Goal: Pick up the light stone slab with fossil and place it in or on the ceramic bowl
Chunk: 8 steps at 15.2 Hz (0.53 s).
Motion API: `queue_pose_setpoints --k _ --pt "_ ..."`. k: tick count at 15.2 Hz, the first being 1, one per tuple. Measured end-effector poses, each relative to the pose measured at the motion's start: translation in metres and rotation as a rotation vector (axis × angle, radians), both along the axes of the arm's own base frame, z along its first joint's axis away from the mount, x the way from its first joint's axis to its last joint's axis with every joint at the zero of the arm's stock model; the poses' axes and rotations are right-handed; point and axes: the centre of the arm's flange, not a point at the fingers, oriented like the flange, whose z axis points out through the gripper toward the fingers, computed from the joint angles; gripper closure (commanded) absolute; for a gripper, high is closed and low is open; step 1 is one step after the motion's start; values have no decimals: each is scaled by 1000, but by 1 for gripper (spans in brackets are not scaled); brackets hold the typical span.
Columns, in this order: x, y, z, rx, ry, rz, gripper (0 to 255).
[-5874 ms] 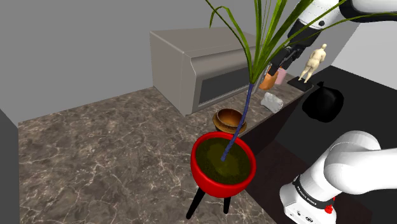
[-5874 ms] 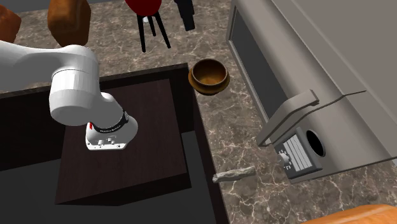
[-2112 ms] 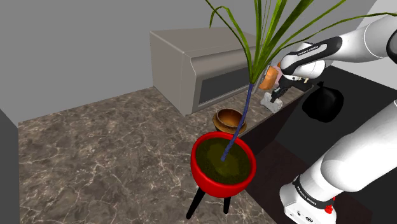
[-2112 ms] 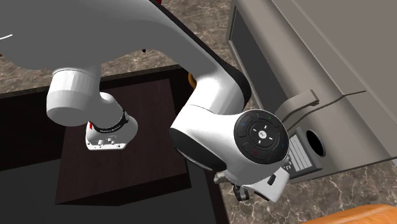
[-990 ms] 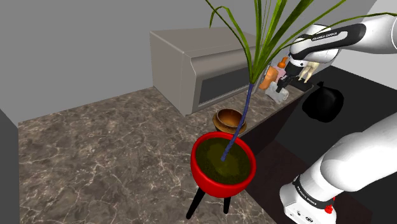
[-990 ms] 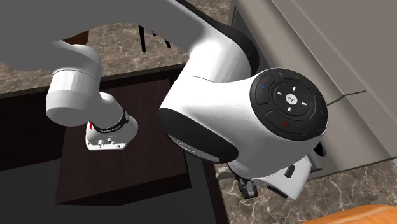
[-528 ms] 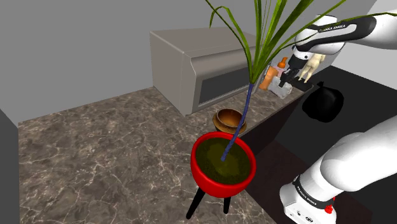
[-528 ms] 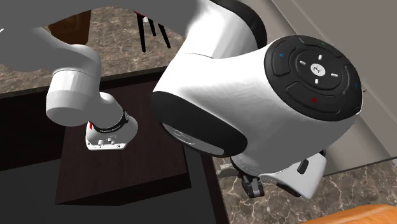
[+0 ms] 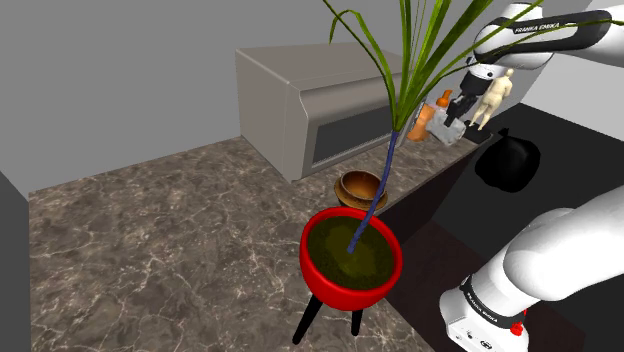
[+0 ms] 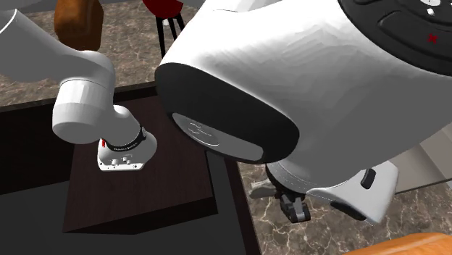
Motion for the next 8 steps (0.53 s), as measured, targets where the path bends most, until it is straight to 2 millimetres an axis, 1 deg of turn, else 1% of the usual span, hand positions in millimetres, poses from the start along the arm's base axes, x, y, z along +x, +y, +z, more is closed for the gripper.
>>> queue_pose_setpoints --k 2,3,5,8 --pt "-1 -1 9 0 0 0 255" --pt "0 7 10 0 0 1 255" --pt "3 26 14 1 0 1 255" --pt "3 65 15 1 0 2 255"
